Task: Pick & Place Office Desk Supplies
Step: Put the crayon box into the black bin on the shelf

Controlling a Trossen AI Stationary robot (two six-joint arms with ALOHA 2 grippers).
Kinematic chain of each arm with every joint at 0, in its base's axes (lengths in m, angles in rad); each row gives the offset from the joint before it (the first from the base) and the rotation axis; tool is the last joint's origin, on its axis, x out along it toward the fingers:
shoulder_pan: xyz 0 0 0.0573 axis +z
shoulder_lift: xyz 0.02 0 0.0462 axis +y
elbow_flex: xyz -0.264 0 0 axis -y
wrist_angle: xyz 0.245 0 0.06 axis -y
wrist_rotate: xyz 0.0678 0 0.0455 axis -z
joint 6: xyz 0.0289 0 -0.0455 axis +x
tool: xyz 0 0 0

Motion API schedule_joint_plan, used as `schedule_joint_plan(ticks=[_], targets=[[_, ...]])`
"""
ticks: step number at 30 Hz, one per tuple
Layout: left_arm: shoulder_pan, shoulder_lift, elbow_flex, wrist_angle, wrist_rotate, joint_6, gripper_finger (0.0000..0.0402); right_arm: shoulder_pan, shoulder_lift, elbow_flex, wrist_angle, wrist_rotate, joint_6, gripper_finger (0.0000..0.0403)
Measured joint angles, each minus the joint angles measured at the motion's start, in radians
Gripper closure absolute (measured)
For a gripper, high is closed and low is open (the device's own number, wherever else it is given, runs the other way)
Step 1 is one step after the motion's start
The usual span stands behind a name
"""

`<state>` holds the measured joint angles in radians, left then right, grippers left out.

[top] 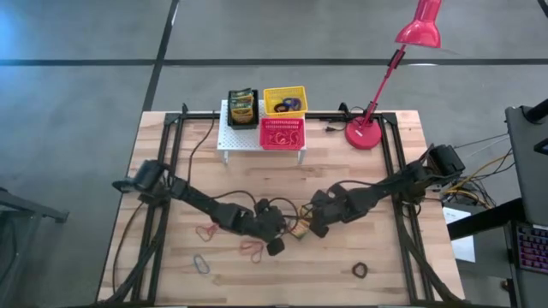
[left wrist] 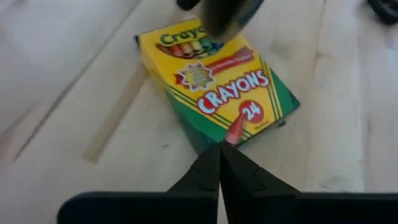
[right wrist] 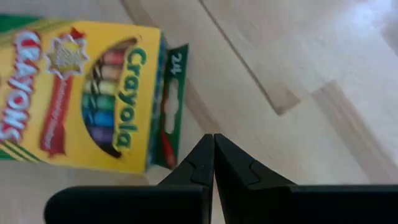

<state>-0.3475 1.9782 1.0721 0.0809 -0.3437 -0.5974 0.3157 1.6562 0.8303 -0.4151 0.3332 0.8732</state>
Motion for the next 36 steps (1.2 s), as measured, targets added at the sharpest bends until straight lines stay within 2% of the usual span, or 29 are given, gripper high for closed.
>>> schedule_joint_plan(ticks=[5,17,27,36], targets=[[0.018,0.036,0.002,0.076,0.081,0.019,0.0397,0.0,0.0,-0.017,0.04,-0.024,-0.012,0.0394],[0.017,0.043,0.002,0.084,0.105,0.019,0.0398,-0.001,-0.004,0.072,0.05,-0.065,-0.109,0.0394],[0.01,0.046,0.001,0.089,0.061,0.0,0.0398,0.002,-0.007,0.16,0.051,-0.088,-0.175,0.0394],[0.005,0.048,-0.002,0.063,0.003,-0.001,0.0398,0.055,-0.011,0.215,0.072,-0.118,-0.181,0.0394]])
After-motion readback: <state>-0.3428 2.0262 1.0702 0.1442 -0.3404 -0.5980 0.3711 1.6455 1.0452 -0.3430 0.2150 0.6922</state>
